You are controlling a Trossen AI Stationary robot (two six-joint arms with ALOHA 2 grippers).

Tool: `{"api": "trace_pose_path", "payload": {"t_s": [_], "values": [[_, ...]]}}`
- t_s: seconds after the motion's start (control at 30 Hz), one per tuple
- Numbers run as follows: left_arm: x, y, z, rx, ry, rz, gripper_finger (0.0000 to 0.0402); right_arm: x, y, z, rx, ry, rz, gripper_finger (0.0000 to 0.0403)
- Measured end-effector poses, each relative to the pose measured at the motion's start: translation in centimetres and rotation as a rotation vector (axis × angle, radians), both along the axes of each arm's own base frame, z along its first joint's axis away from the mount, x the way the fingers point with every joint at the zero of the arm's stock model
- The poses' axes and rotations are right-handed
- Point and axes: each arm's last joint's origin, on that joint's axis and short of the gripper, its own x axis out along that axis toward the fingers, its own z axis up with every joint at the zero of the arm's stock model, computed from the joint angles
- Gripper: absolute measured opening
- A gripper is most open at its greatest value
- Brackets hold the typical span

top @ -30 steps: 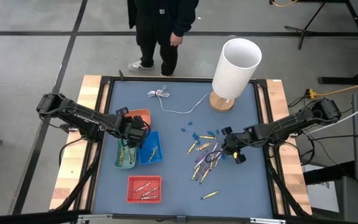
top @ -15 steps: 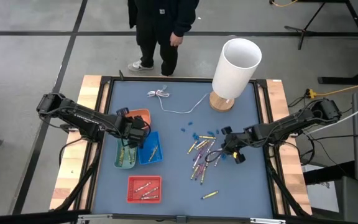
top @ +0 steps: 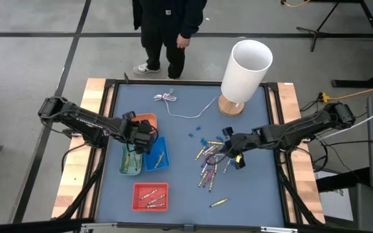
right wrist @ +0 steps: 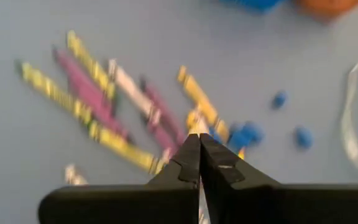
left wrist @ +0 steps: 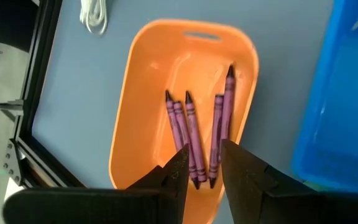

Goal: Sort crayons
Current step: Put the gray crayon into the orange basket

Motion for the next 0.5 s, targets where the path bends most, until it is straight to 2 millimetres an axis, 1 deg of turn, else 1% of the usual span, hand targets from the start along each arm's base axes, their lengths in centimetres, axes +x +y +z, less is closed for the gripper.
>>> {"api": "trace_pose_path", "payload": {"t_s": [0.13,0.2,0.33,0.5], "values": [[0.5,-0.2,1.3,-0.005,-0.027,-0.005,0.0076,1.2,0.3,2.4,0.029,-0.122,0.000,0.0001],[0.6,-0.3,1.8,-0.006,-0.036,-0.008,0.0076,1.4,0.3,3.0,0.031,-0.141,0.001,0.0001],[0.7,-0.3,2.1,-0.008,-0.040,-0.008,0.0076,1.4,0.3,3.1,0.036,-0.130,-0.005,0.0002],[0.7,-0.4,2.1,-0.028,-0.037,-0.008,0.0076,0.8,0.2,2.3,0.111,-0.032,-0.103,0.0004]]}}
